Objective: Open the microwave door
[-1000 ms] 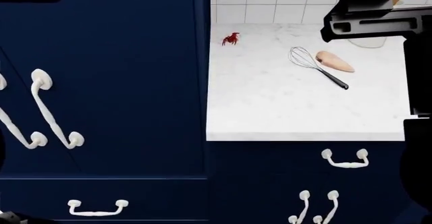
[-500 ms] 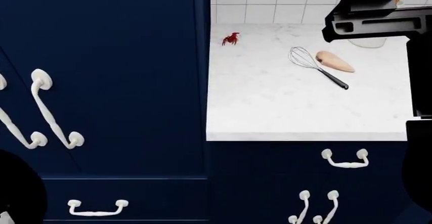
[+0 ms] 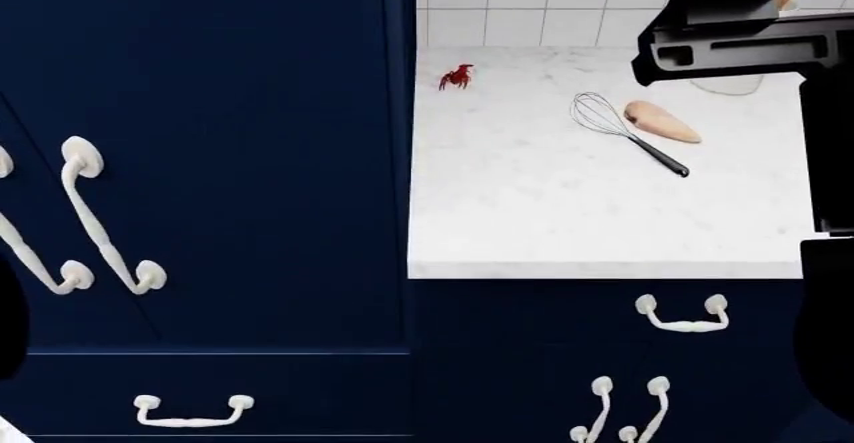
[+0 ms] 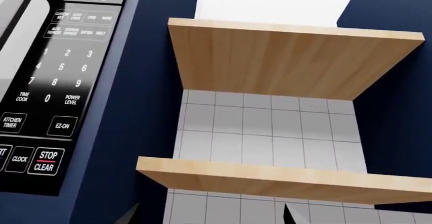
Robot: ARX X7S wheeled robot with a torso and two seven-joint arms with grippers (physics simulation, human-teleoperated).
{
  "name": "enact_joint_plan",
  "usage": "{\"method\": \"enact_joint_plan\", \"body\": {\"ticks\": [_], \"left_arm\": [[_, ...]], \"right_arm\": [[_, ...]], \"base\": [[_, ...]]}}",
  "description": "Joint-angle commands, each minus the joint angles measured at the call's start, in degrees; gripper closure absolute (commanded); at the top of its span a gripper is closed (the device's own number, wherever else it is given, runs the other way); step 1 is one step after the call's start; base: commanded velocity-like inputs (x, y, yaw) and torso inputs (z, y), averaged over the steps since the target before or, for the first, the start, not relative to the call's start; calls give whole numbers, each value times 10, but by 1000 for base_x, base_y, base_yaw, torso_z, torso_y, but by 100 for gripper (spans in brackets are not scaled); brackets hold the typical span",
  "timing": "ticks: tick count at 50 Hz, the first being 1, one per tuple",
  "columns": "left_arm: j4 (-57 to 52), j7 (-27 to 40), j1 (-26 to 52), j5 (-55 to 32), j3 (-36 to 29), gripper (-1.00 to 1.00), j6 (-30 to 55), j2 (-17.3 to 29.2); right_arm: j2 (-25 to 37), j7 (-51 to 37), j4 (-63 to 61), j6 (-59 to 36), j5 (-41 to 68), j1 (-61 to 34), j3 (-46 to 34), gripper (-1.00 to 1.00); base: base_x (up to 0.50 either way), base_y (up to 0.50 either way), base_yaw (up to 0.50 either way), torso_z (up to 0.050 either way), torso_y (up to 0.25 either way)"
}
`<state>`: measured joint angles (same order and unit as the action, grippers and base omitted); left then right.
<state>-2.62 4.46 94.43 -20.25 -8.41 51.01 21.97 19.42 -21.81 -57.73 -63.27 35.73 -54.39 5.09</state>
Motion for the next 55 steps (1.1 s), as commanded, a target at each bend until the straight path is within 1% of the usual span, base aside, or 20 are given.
{"method": "enact_joint_plan", "body": {"ticks": [1,12,32,43,55], "left_arm": [[109,-17,34,27,-30,-100,-54,-6],[178,-29,47,43,-53,-100,-91,-18],[238,-41,54,57,-79,-100,-127,-31],[283,-44,64,65,-87,-100,-150,-40],[303,-48,68,63,-88,-100,-158,-43]], "right_arm": [[9,-13,4,6,12,-2,-5,-100],[16,-23,7,12,23,-2,-7,-100],[30,-42,10,21,42,-4,-10,-100],[37,-49,12,27,49,-2,-12,-100],[41,-58,17,31,54,-6,-21,-100]], "base": [[0,0,0,0,0],[0,0,0,0,0],[0,0,0,0,0],[0,0,0,0,0],[0,0,0,0,0]]}}
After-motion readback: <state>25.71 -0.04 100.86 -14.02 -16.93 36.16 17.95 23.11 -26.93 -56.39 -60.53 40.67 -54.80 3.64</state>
